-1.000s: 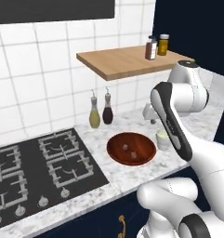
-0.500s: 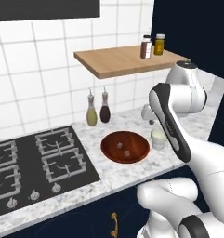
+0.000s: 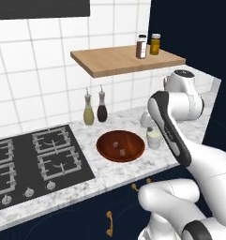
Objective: Grab a lemon wedge from the fridge and one ice cube from the ice bowl, and put them in the glass of lemonade.
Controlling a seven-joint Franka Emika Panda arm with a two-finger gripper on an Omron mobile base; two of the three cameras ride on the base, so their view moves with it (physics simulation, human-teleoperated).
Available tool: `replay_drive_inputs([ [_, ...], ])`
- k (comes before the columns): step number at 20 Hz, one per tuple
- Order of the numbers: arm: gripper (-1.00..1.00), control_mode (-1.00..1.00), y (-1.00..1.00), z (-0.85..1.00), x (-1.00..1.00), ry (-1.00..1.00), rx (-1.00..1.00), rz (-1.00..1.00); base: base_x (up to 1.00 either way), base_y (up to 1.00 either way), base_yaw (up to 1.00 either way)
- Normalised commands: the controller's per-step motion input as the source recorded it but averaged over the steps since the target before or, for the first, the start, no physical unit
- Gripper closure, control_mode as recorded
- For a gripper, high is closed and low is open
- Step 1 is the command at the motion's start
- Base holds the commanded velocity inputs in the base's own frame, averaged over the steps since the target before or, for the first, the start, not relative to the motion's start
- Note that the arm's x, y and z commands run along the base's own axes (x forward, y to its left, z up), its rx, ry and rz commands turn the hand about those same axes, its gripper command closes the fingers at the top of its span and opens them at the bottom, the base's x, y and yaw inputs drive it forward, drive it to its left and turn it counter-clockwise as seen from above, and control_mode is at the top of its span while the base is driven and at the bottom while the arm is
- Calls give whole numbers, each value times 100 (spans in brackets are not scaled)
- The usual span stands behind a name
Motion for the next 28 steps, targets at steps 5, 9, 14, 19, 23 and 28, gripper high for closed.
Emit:
replay_drive_inputs([
  [5, -100, -100, 44, -56, 26, 0, 0, 3, 0, 0, 0],
  [9, -100, -100, 61, -46, 36, 0, 0, 1, 0, 0, 0],
  [14, -100, -100, 37, -46, 57, 4, 0, 1, 0, 0, 0],
  [19, -100, -100, 3, -53, 67, 5, 0, 2, 0, 0, 0],
  [23, -100, -100, 4, -44, 64, 4, 0, 2, 0, 0, 0],
  [28, -100, -100, 5, -23, 15, 10, 0, 0, 0, 0, 0],
])
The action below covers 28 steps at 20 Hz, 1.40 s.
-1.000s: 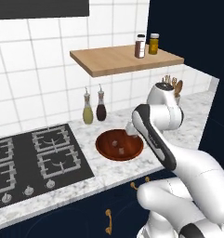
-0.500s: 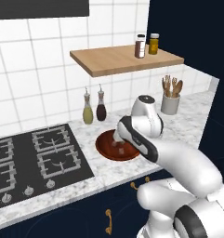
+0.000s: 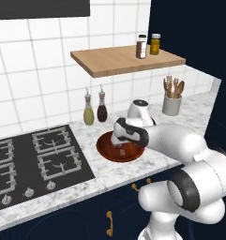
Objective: Grab a lemon wedge from the fridge and one ice cube from the ice bowl, and put them in the glass of lemonade.
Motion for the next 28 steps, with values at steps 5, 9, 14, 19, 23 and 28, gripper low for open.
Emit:
replay_drive_inputs([
  [5, -100, -100, 6, -20, 0, 11, 0, 0, 0, 0, 0],
  [9, -100, -100, 9, -28, 11, 6, 0, 0, 0, 0, 0],
  [14, -100, -100, 2, -37, 19, 3, 0, 0, 0, 0, 0],
  [19, -100, -100, 3, -35, 19, 4, 0, 0, 0, 0, 0],
  [23, -100, -100, 8, -31, 21, 5, 0, 0, 0, 0, 0],
  [28, -100, -100, 10, -30, 26, 5, 0, -1, 0, 0, 0],
])
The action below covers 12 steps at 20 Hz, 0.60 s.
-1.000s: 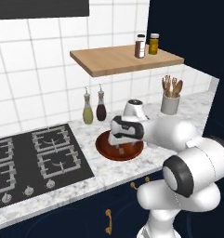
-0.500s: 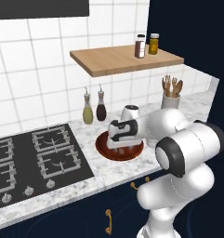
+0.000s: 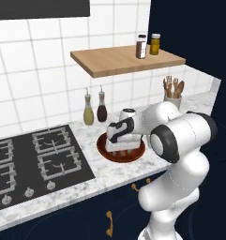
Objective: Grab a lemon wedge from the fridge and one ice cube from the ice bowl, and put them in the glass of lemonade.
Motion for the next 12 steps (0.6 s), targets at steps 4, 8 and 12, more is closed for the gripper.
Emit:
replay_drive_inputs([
  [4, -100, -100, 11, -31, 24, 6, 0, -1, 0, 0, 0],
  [8, 100, -100, 15, -30, 8, 10, 0, -1, 0, 0, 0],
  [12, 100, -100, 10, -10, 0, 9, 0, 0, 0, 0, 0],
])
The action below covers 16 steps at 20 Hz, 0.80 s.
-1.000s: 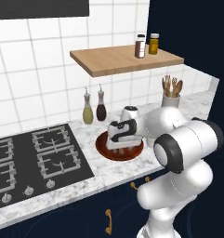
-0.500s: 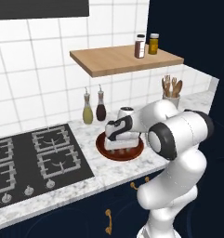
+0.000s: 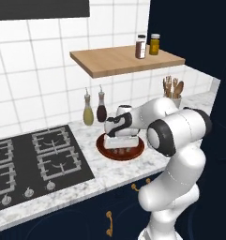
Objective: Grab a lemon wedge from the fridge and one ice cube from the ice bowl, and put them in the glass of lemonade.
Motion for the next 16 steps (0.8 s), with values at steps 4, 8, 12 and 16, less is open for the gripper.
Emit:
replay_drive_inputs([
  [4, 100, -100, 17, -8, 0, 11, 0, -1, 0, 0, 0],
  [8, 100, -100, 19, -10, 0, 13, 0, -1, 0, 0, 0],
  [12, 100, -100, 11, 0, 0, 10, 0, -1, 0, 0, 0],
  [16, 100, -100, 0, 63, 0, 0, 0, -3, 0, 0, 0],
])
